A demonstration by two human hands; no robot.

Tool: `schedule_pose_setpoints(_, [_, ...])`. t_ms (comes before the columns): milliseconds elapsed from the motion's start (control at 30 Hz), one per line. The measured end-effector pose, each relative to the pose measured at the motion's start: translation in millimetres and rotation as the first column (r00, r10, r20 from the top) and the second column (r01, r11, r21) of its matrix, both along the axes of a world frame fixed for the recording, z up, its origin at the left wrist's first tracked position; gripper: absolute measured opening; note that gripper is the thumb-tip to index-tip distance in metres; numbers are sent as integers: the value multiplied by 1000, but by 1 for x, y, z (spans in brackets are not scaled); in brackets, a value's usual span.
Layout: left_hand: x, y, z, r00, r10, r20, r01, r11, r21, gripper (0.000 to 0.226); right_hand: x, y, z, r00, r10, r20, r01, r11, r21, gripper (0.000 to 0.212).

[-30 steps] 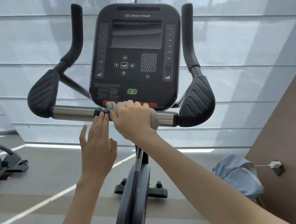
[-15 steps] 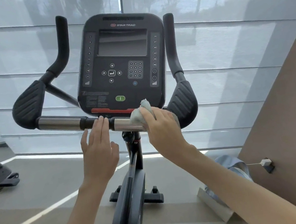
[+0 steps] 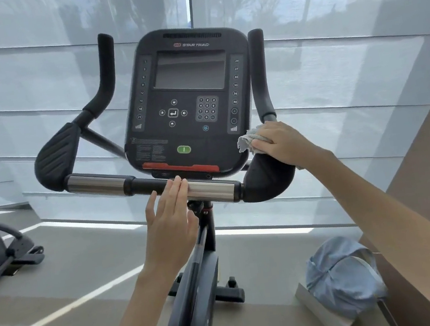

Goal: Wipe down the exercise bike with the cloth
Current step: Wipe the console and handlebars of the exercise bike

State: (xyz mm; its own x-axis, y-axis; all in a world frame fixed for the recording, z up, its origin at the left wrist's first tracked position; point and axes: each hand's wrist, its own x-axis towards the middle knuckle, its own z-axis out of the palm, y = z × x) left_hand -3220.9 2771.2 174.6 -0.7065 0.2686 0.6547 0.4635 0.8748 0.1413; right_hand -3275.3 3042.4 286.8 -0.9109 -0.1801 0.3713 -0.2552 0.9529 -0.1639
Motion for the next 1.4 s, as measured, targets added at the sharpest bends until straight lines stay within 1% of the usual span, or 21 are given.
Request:
schedule_pose_setpoints(67, [-1, 0, -2, 1000, -1, -1, 1, 1000, -2, 52, 4, -1, -6, 997, 49, -64, -51, 999, -15, 23])
schedule_pose_setpoints(167, [-3, 0, -3, 1000, 1, -9, -1, 1000, -6, 53, 13, -4, -14, 993, 98, -70, -98, 995, 2, 24])
schedule_pose_setpoints(300, [-5, 1, -7, 1000, -7, -14, 7, 1000, 10, 54, 29, -17, -24, 990, 114, -83, -109, 992, 65, 30])
schedule_pose_setpoints(467, [-7, 2, -9, 999, -25, -30, 27, 998, 53, 55, 59, -45, -37, 969, 193, -156, -177, 978, 112, 29])
schedule_pose_setpoints(567, [-7, 3, -10, 999, -30, -35, 32, 998, 54, 56, 72, -64, -50, 962, 175, -209, -154, 981, 114, 25])
schedule_pose_setpoints(633, [-8, 2, -10, 999, -31, -35, 33, 998, 54, 56, 81, -73, -58, 965, 169, -202, -161, 985, 58, 28])
schedule_pose_setpoints(700, [-8, 0, -10, 999, -37, -39, 39, 998, 48, 54, 91, -78, -58, 955, 223, -196, -236, 971, -48, 28])
schedule_pose_setpoints(767, [-9, -2, -9, 998, -45, -41, 46, 998, 36, 52, 96, -74, -43, 928, 276, -249, -328, 924, -198, 24])
schedule_pose_setpoints(800, [-9, -3, -9, 998, -48, -40, 50, 998, 33, 52, 95, -67, -32, 916, 266, -302, -344, 907, -242, 22])
schedule_pose_setpoints(867, [-9, -4, -8, 998, -50, -40, 51, 998, 33, 51, 85, -51, -5, 905, 180, -385, -291, 923, -251, 22])
schedule_pose_setpoints(933, [-8, -3, -7, 998, -50, -42, 51, 998, 36, 53, 64, -32, 17, 928, 82, -364, -174, 958, -229, 22])
schedule_pose_setpoints(967, [-7, -3, -7, 998, -50, -45, 52, 998, 36, 53, 52, -24, 23, 949, 45, -314, -117, 970, -214, 23])
schedule_pose_setpoints(1033, [-6, -3, -7, 998, -50, -46, 52, 998, 33, 53, 29, -8, 21, 988, 4, -156, -27, 989, -147, 24])
schedule_pose_setpoints(1100, [-5, -4, -6, 998, -46, -39, 48, 999, 26, 53, 14, -1, 7, 1000, -14, 20, 15, 996, -91, 25])
schedule_pose_setpoints(1133, [-5, -5, -6, 998, -47, -34, 48, 999, 21, 53, 12, -1, -1, 999, -19, 51, 24, 996, -89, 27])
schedule_pose_setpoints(1167, [-5, -5, -6, 998, -49, -29, 50, 999, 17, 53, 11, -2, -8, 999, -24, 33, 27, 995, -91, 28])
schedule_pose_setpoints(1200, [-5, -5, -6, 998, -50, -26, 51, 999, 16, 53, 11, -4, -14, 999, -32, -16, 30, 996, -83, 28])
schedule_pose_setpoints(1300, [-5, -5, -7, 999, -50, -15, 50, 999, 11, 55, 22, -13, -24, 986, -38, -164, 42, 999, 18, 23])
schedule_pose_setpoints(1400, [-4, -5, -7, 999, -37, -9, 37, 999, 9, 56, 42, -30, -36, 973, -27, -228, 39, 998, 50, 23])
